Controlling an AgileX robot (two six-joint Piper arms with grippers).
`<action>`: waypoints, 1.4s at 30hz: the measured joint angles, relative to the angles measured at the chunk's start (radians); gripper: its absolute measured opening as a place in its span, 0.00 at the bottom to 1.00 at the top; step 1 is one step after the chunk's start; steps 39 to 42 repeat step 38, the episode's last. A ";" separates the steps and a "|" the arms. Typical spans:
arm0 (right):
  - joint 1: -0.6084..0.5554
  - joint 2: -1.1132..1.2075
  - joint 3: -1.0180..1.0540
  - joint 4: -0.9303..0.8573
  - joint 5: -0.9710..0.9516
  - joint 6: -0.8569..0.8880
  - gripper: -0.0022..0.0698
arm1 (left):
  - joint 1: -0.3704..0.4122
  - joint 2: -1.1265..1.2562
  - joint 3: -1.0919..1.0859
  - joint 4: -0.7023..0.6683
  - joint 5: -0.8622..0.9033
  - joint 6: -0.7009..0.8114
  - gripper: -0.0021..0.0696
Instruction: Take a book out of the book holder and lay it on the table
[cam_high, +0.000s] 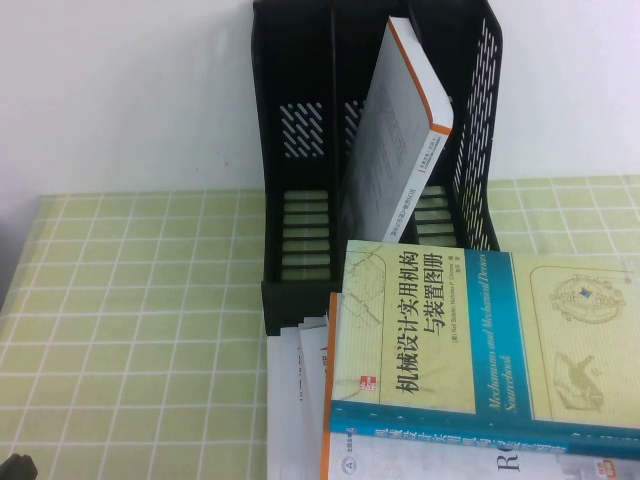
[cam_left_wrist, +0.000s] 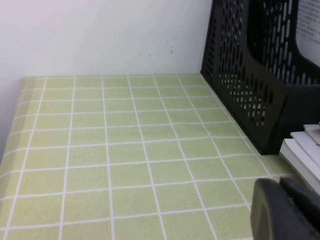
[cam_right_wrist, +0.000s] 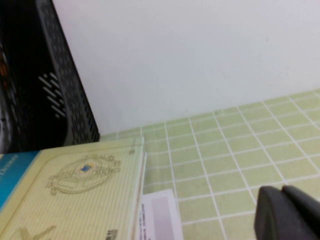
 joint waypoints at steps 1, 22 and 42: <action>-0.010 -0.051 0.002 0.000 0.035 -0.010 0.03 | 0.000 0.000 0.000 0.000 0.000 0.000 0.03; 0.037 -0.113 0.007 -0.648 0.305 0.628 0.03 | 0.000 -0.002 0.000 0.000 0.004 -0.002 0.03; 0.037 -0.113 0.007 -0.652 0.305 0.625 0.03 | 0.000 -0.002 0.000 0.000 0.004 -0.002 0.03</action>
